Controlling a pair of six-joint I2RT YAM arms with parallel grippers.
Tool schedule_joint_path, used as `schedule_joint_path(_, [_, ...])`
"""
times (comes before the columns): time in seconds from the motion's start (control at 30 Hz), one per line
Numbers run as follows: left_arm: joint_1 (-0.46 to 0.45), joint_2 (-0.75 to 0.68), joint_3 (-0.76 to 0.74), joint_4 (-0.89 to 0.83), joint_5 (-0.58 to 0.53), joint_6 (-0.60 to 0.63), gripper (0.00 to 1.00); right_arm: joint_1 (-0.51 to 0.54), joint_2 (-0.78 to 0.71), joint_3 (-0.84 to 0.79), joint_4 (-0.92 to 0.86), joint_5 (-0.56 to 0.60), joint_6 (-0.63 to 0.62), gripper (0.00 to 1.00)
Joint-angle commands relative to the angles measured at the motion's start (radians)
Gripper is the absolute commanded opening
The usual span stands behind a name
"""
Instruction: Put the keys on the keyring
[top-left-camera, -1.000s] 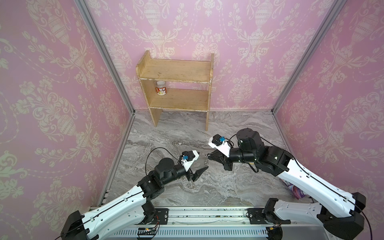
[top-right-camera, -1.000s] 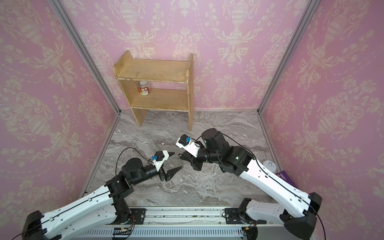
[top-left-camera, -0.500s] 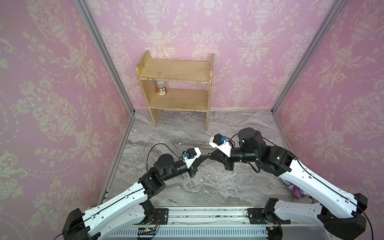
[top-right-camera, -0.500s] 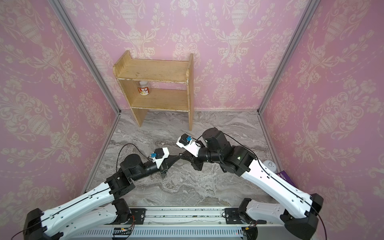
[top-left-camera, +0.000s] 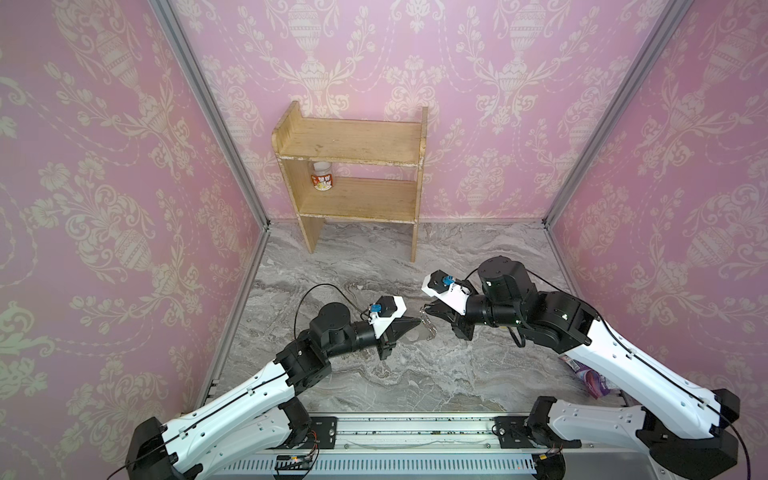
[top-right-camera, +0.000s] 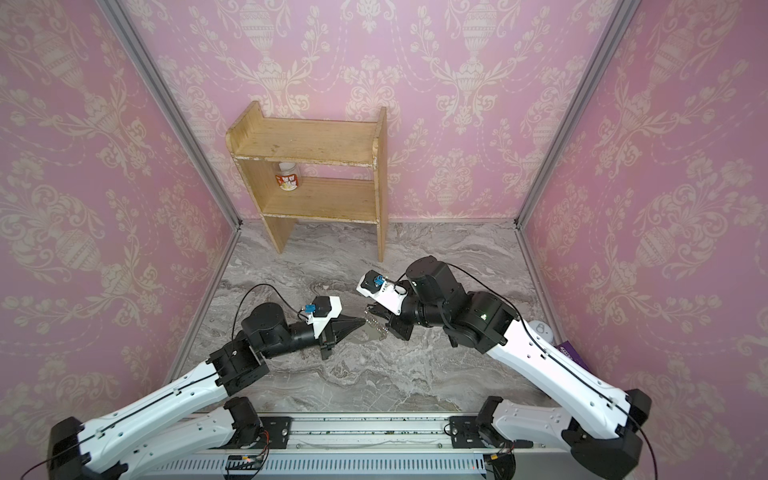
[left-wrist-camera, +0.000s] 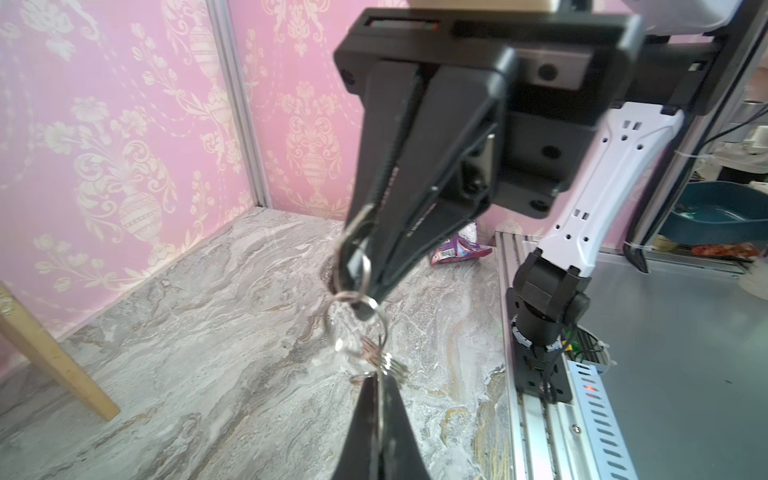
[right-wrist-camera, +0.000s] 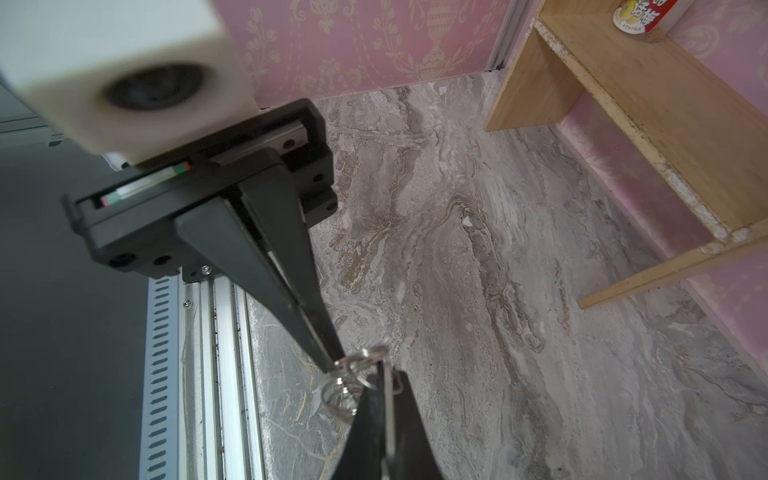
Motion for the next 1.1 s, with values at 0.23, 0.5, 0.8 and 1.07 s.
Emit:
schedule_joint_path(0.23, [-0.001,-0.001,0.041,-0.061,0.108,-0.071,0.00,-0.004,0.011,0.033,-0.015,0.161,0.038,0.40])
schedule_joint_path(0.5, [0.009,-0.040,0.023,-0.046,0.055,-0.087,0.00,-0.011,-0.109,-0.053,-0.015,0.043,0.083,0.42])
schedule_joint_path(0.8, [0.035,-0.038,0.001,0.066,0.073,-0.169,0.00,-0.011,-0.237,-0.251,0.076,-0.092,0.134,0.40])
schedule_joint_path(1.07, [0.047,-0.021,0.030,0.091,0.121,-0.195,0.00,-0.011,-0.253,-0.317,0.149,-0.156,0.132,0.53])
